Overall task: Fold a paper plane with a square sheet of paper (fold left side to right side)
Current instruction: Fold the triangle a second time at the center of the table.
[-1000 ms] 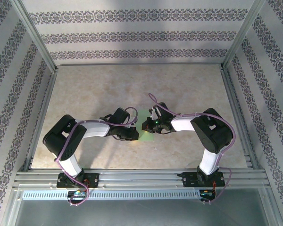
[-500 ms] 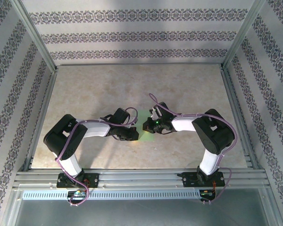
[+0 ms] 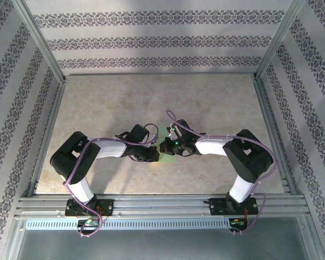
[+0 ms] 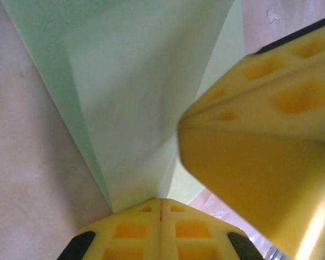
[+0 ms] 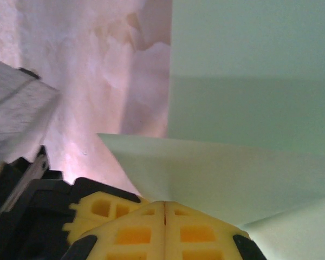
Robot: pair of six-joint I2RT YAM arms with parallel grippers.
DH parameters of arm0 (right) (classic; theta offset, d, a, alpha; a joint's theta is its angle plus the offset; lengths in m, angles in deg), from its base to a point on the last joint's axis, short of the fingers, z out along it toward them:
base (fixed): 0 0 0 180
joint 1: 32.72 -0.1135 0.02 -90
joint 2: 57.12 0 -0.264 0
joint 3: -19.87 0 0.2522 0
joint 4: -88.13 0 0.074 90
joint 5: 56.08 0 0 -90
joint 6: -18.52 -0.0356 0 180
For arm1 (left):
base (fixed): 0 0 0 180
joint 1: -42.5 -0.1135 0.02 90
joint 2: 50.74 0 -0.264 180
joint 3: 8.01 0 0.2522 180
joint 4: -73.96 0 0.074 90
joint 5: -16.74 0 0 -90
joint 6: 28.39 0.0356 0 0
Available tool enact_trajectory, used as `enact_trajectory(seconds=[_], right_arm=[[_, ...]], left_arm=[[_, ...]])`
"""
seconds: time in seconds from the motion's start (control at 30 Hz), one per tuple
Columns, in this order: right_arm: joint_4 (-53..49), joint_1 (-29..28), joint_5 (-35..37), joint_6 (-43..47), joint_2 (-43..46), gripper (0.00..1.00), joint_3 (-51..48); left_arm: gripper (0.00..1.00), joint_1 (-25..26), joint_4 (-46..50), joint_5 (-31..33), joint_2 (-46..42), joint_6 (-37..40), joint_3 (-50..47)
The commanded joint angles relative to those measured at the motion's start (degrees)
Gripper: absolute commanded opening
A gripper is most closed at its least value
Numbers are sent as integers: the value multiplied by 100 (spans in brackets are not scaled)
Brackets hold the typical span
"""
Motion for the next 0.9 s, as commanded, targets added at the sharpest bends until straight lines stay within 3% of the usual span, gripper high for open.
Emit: enact_trajectory(seconds=[0.0,0.87], right_arm=[[66,-51,165,-40,-215,0,45],[-455,834,344,625,-289,0,-19]], left_arm=[[6,66,137,351,171,154,-137],[5,68,305,452,297,29,-196]])
